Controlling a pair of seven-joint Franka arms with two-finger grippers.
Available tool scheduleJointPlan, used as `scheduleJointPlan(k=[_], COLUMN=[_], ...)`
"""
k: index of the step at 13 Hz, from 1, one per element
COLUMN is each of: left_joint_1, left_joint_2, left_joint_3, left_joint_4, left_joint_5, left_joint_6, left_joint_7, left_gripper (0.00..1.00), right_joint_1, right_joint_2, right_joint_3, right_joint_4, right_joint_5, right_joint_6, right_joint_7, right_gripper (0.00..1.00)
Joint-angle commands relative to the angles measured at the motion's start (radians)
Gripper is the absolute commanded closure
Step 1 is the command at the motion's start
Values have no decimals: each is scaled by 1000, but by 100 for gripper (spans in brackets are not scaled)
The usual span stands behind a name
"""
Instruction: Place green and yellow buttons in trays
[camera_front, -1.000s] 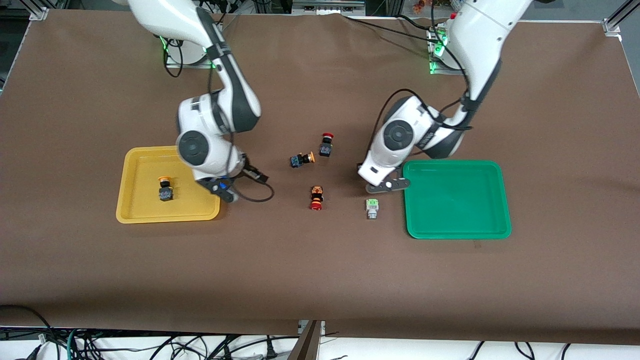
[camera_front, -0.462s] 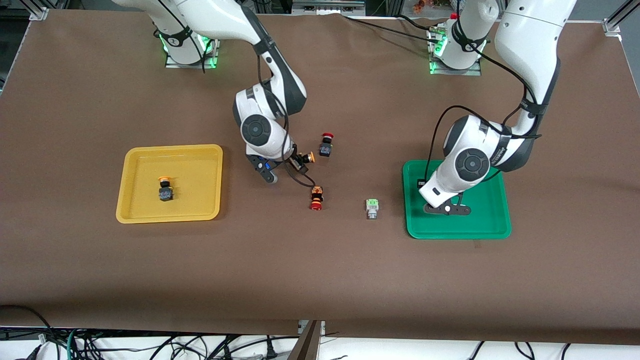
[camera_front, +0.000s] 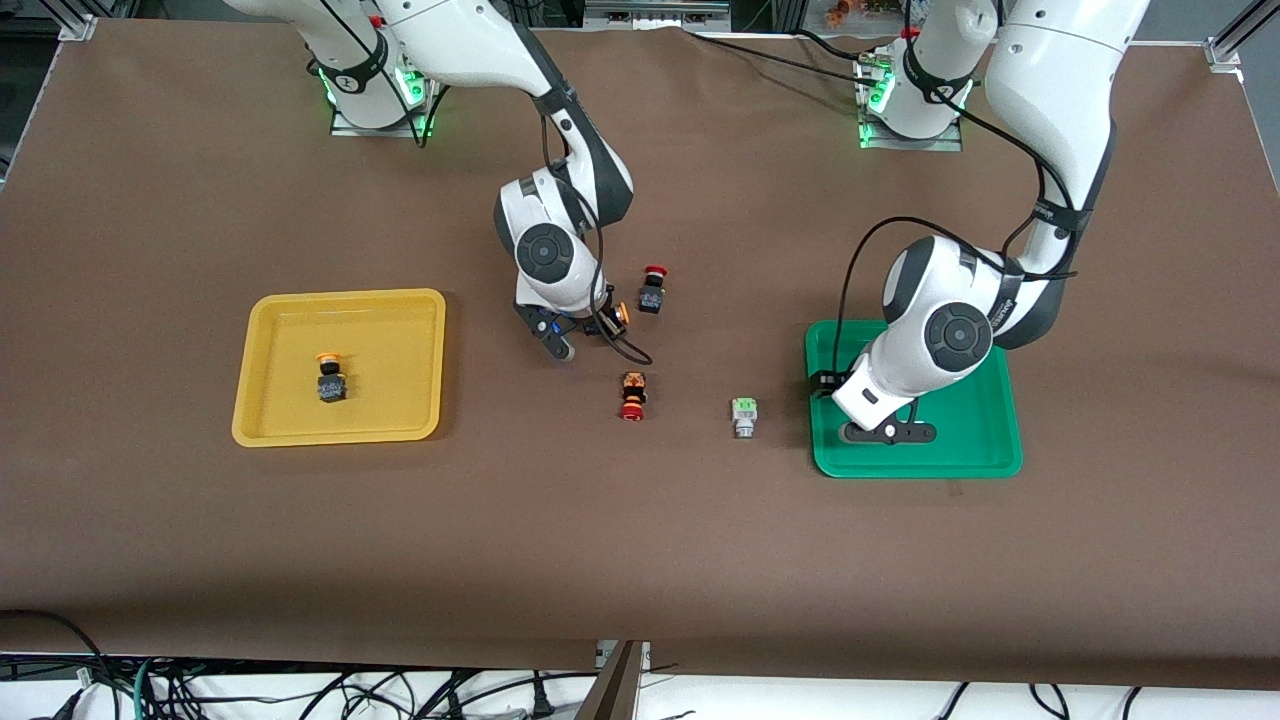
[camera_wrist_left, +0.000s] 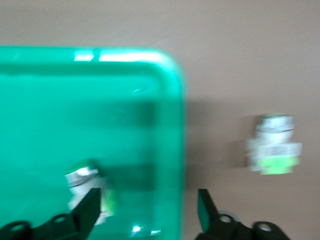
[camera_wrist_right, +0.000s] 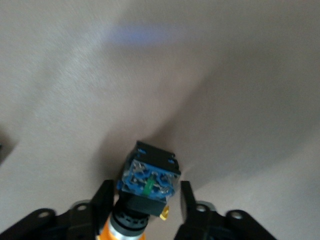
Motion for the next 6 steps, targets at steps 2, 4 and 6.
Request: scheduleJointPlan(k=[2,4,6], left_joint_1=[-90,-121,-129], left_joint_2=[160,204,237], left_joint_3=[-24,-30,-61], left_joint_4=[199,231,240], left_joint_5=[-16,60,129], left_joint_6=[-14,-6,0], left_joint_7=[-172,-221,-249], left_gripper=[0,0,0], right_joint_1=[-6,-6,-9], right_joint_2=[-99,-108,-90], right_joint_3=[-195,-339,-442], right_joint_4=[3,3,-12], right_joint_5=[12,-1,-5], right_joint_6=[-271,-403,-411], right_joint_7=[-341,-623,-852], right_gripper=[100,100,100])
